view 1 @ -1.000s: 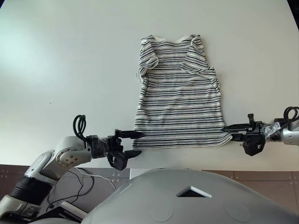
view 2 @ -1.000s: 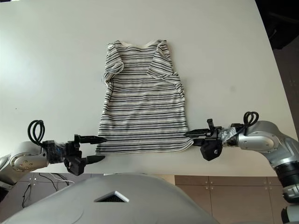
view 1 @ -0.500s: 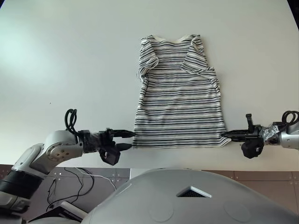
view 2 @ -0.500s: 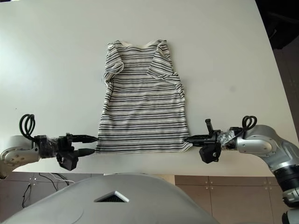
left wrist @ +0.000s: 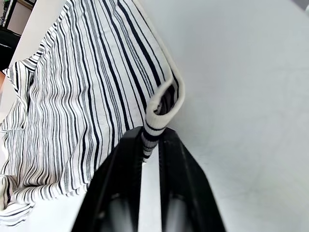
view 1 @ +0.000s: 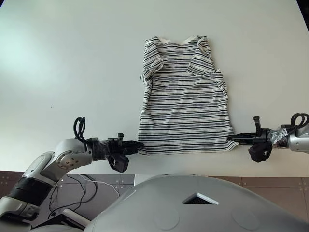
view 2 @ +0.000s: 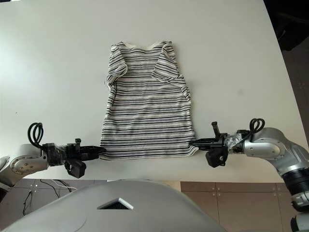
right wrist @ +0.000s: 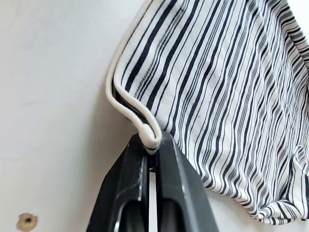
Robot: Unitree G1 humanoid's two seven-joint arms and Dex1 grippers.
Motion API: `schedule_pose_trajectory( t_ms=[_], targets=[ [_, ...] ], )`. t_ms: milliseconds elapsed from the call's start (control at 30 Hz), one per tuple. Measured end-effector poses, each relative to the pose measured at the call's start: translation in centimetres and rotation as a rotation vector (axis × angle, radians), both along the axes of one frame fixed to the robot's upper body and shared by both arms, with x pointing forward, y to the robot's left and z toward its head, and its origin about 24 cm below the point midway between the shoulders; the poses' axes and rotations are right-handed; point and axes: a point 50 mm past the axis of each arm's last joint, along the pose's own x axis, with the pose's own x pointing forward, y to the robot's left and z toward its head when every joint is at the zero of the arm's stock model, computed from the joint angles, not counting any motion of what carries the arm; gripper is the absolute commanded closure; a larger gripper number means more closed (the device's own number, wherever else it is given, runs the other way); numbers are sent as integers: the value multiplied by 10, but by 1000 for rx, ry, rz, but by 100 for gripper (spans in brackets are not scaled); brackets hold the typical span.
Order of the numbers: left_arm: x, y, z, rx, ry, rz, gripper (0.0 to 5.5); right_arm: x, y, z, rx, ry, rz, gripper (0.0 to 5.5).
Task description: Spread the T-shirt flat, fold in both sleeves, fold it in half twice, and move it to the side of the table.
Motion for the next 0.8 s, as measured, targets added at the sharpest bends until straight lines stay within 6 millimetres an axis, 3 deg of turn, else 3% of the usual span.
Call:
schedule_pose_trajectory(
  t_ms=[267, 367, 467, 567, 633, 667, 800],
  targets=[
    [-6, -1, -1, -25, 73, 29, 538, -7, 4, 2, 67, 58, -48, 540],
    [-26, 5, 5, -26, 277, 103, 538, -20, 3, 9, 76, 174, -77, 540],
    [-51, 11, 13, -13, 536, 158, 538, -41, 0, 12, 70, 396, -142, 540],
    [-58, 13, 20, -77, 676, 239, 538, -58, -2, 19, 91, 581, -210, 540],
    [-51, 13, 27, -140, 705, 296, 538, -54, 4, 27, 179, 628, -272, 540],
    [-37, 14, 31, -195, 691, 359, 538, -43, 9, 35, 273, 615, -334, 540],
    [40, 13, 60, -482, 466, 621, 538, 19, 27, 60, 590, 412, -565, 540]
  ],
)
